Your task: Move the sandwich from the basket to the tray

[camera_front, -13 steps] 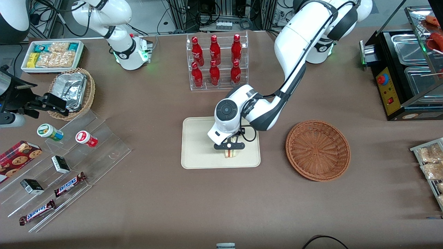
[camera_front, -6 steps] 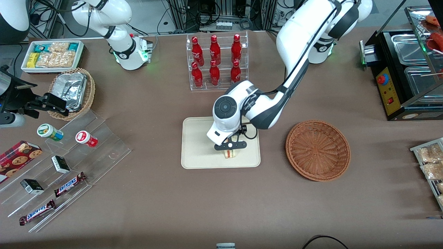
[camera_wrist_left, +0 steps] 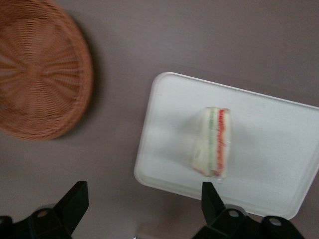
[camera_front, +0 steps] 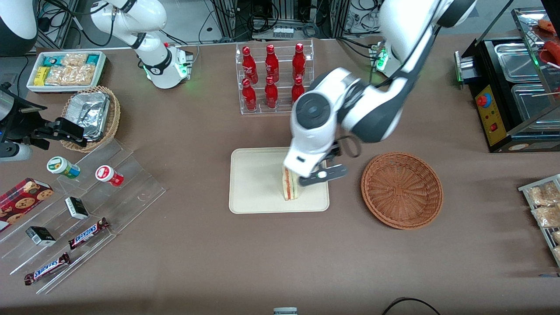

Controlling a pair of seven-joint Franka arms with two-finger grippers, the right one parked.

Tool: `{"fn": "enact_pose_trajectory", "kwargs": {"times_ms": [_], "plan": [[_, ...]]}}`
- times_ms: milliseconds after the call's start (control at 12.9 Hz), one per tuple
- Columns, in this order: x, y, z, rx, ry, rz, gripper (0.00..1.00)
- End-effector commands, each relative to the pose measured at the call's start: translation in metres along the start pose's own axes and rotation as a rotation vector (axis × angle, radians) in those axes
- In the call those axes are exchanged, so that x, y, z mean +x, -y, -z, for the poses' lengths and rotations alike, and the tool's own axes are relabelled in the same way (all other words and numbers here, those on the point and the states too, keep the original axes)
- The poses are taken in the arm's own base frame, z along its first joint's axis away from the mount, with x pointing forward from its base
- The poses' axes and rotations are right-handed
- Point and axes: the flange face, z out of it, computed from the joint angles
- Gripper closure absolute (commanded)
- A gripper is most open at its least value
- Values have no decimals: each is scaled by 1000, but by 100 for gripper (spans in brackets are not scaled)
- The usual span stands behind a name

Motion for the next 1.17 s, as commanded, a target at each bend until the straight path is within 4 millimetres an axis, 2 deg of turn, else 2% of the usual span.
{"fn": "enact_pose_trajectory", "kwargs": {"times_ms": [0, 233, 621, 777, 854, 1087], "plan": [[16, 74, 49, 21, 36, 96, 0], [30, 157, 79, 21, 75, 8, 0], [52, 270, 100, 23, 114, -131, 0], [54, 325, 106, 13, 121, -201, 0], [53, 352, 105, 0, 130, -243, 0], [53, 414, 96, -62, 153, -344, 0]]}}
